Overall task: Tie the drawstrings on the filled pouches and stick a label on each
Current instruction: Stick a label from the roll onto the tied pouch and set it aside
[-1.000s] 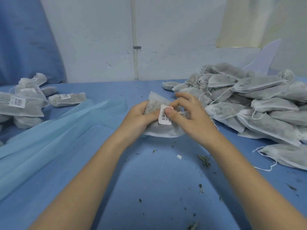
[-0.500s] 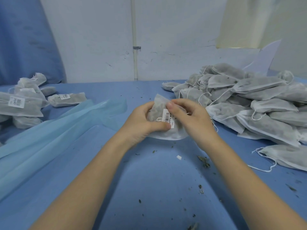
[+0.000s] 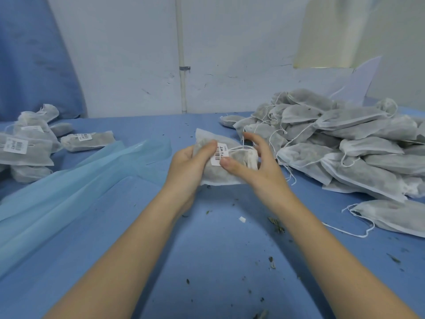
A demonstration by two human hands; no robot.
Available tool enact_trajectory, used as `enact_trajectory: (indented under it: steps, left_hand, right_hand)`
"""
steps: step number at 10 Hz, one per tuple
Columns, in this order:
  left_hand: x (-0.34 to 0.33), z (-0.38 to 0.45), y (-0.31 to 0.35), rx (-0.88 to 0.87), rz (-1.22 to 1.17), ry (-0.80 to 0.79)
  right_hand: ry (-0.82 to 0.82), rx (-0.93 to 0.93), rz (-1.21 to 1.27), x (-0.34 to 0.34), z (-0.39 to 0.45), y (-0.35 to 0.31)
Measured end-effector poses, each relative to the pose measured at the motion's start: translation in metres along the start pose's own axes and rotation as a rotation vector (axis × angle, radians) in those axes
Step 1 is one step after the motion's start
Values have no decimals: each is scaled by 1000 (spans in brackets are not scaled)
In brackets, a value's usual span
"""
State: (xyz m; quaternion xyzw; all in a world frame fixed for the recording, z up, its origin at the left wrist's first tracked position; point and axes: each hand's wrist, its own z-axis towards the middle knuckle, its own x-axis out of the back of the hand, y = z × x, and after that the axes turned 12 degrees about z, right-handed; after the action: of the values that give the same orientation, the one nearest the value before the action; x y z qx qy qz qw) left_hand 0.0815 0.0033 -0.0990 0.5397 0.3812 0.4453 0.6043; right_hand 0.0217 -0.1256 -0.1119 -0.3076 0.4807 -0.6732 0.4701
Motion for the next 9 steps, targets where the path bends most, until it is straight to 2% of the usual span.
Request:
enact_trajectory:
  steps: [1, 2, 3, 4, 5, 6, 7, 8, 9]
  left_hand:
    - [-2, 0, 0, 28, -25, 31]
    - [-3, 0, 1, 34, -25, 51]
    - [1, 0, 5, 45, -133, 91]
    - [7, -3, 9, 144, -402, 67]
    - [4, -2, 13, 98, -543, 129]
    - [6, 1, 20, -39, -382, 231]
    - [11, 1, 15, 54, -294, 201]
    - [6, 0, 6, 68, -78, 198]
    - [-10, -2, -3, 76, 106, 59]
  right_hand:
    - [69, -37, 106, -4, 0, -1]
    - [87, -108, 325, -7, 3, 1]
    - [170, -84, 521, -20, 12, -4]
    - [269, 2, 634, -52, 33, -19]
    - [-89, -91, 429, -106, 46, -36]
    - [-263, -249, 277, -138, 43, -41]
    - [-240, -302, 220, -136, 39, -42]
    - [-176, -315, 179, -117, 35, -41]
    - [-79, -297, 171, -87, 29, -37]
